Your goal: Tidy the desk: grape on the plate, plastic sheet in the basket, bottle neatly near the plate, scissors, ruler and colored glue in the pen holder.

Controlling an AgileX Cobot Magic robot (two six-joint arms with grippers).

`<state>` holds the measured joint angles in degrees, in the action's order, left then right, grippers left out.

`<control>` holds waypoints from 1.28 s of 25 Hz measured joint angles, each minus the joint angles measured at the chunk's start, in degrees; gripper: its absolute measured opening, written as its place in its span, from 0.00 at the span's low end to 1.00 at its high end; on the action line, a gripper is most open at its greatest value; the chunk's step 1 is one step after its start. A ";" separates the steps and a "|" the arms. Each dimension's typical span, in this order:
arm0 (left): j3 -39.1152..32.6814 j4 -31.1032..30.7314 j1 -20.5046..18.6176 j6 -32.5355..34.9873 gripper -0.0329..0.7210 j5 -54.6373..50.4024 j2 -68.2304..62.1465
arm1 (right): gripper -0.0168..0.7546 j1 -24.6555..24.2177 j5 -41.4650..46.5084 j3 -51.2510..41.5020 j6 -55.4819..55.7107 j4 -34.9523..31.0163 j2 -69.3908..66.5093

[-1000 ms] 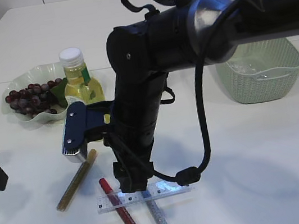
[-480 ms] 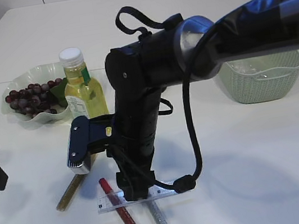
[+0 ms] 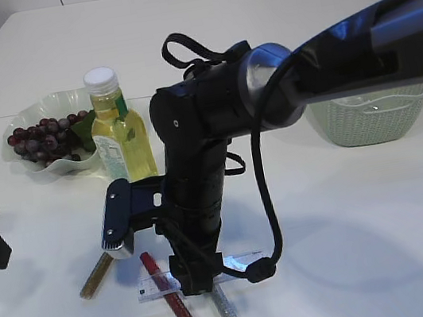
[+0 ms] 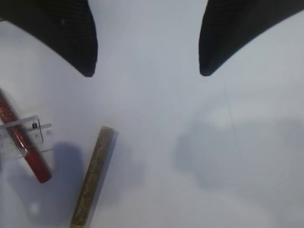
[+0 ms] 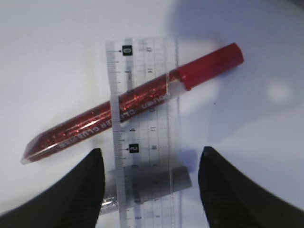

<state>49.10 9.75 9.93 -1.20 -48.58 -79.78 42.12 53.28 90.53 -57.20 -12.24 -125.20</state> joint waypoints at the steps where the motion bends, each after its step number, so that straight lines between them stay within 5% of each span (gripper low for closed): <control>1: 0.00 0.00 0.00 0.00 0.69 0.00 0.00 | 0.66 0.00 0.00 0.00 0.00 0.00 -0.10; 27: 0.00 0.00 0.00 0.00 0.69 0.13 0.00 | 0.66 0.00 -1.46 0.00 -0.12 1.49 -1.46; 32: 0.00 0.00 0.00 0.13 0.69 0.21 0.00 | 0.57 0.00 -1.88 0.03 -0.12 1.49 -1.46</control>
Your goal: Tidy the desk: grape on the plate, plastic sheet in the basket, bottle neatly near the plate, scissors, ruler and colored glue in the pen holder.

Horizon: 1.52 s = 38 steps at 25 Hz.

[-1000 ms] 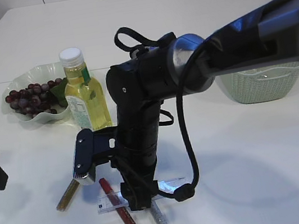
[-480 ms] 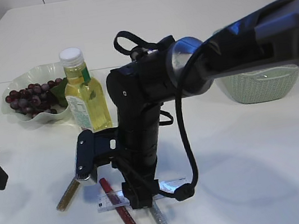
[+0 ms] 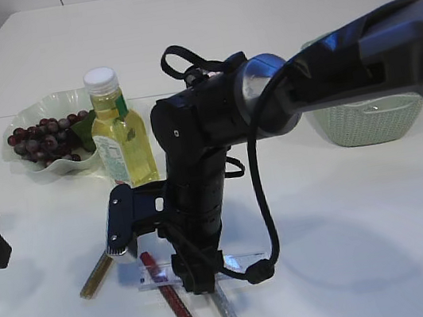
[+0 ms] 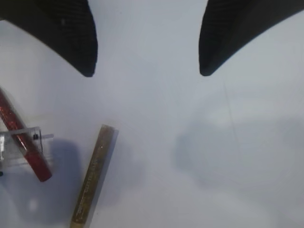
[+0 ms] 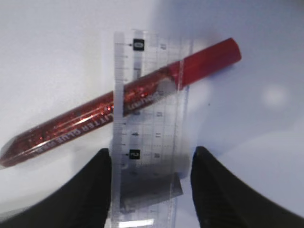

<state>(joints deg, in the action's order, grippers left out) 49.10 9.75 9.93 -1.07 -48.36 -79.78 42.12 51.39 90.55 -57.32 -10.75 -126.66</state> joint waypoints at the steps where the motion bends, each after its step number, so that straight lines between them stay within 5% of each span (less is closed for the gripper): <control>1: 0.00 0.00 0.00 0.00 0.69 0.04 0.00 | 0.55 0.00 0.00 0.00 -0.09 0.00 0.00; 15: 0.00 0.00 0.00 0.00 0.69 0.30 0.00 | 0.42 0.00 0.00 0.00 -0.77 -0.70 0.00; 38: 0.00 0.00 0.00 0.00 0.69 0.79 0.00 | 0.41 -0.55 0.27 0.00 -0.89 -2.24 3.12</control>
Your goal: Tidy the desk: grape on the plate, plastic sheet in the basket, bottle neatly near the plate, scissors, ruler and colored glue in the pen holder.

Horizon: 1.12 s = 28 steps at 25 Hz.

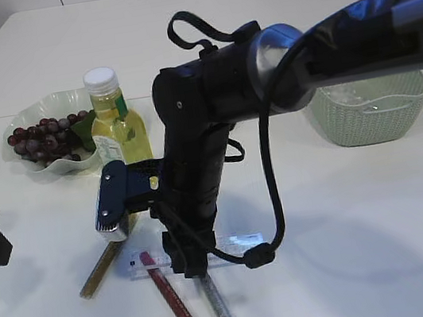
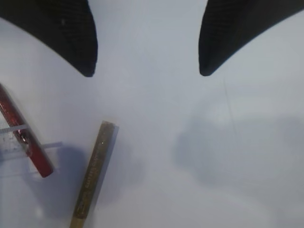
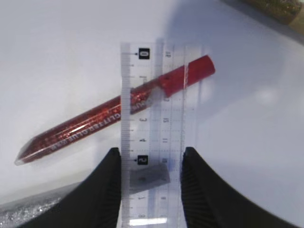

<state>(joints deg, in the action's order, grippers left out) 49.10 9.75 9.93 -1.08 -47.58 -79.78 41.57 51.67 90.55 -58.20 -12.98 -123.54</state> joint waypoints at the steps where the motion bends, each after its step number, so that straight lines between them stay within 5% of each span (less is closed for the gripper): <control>1: 0.00 0.00 0.00 0.00 0.69 0.00 0.00 | 0.41 -0.24 0.06 0.00 0.00 -0.43 0.30; 12: 0.00 0.00 0.00 0.00 0.68 -0.10 0.00 | 0.41 -11.80 -1.09 0.00 -1.01 -11.93 6.65; 18: 0.00 0.00 0.00 0.00 0.68 -1.08 0.00 | 0.41 -20.22 -5.31 0.00 -9.34 -30.12 7.39; 28: 0.00 0.00 0.00 0.00 0.65 -1.41 0.00 | 0.41 -26.76 -11.98 0.00 -34.69 -63.06 7.39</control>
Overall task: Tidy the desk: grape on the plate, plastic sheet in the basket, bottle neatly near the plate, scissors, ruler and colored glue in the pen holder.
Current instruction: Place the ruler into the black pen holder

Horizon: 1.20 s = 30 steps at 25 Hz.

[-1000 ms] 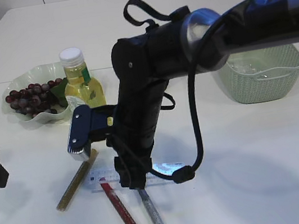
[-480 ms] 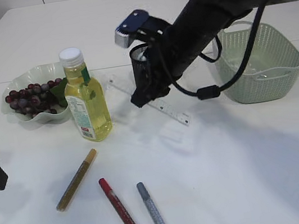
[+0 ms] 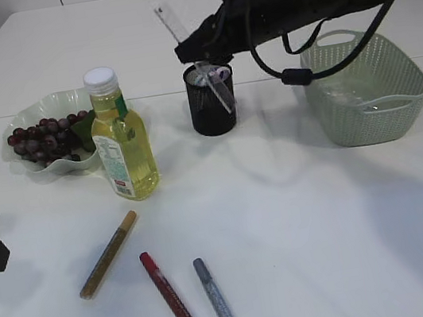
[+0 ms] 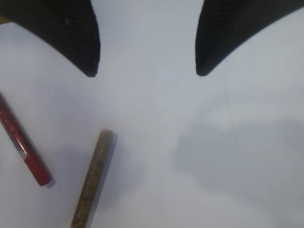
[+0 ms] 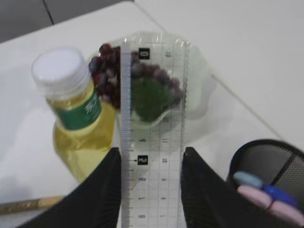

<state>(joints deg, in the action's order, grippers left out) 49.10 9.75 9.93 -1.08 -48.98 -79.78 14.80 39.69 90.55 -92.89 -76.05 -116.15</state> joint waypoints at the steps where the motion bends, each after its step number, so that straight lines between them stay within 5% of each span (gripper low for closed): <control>1: 0.00 0.00 0.00 0.00 0.65 0.00 0.00 | 0.41 -0.35 -0.47 0.00 -3.75 -3.47 0.00; 4: 0.00 0.00 0.00 0.00 0.65 0.00 0.00 | 0.41 -0.75 -2.76 0.00 -14.79 -17.69 -0.39; 7: 0.00 0.00 0.00 0.00 0.65 -0.11 0.00 | 0.41 -0.75 -4.22 1.02 -23.42 -24.33 -2.30; 30: 0.00 0.00 0.00 0.00 0.63 -1.62 0.00 | 0.41 -0.82 -7.44 25.69 -25.85 -26.37 -19.75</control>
<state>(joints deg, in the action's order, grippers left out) 49.10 9.75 9.93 -1.08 -50.60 -79.78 13.98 32.25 116.25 -118.73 -102.42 -135.91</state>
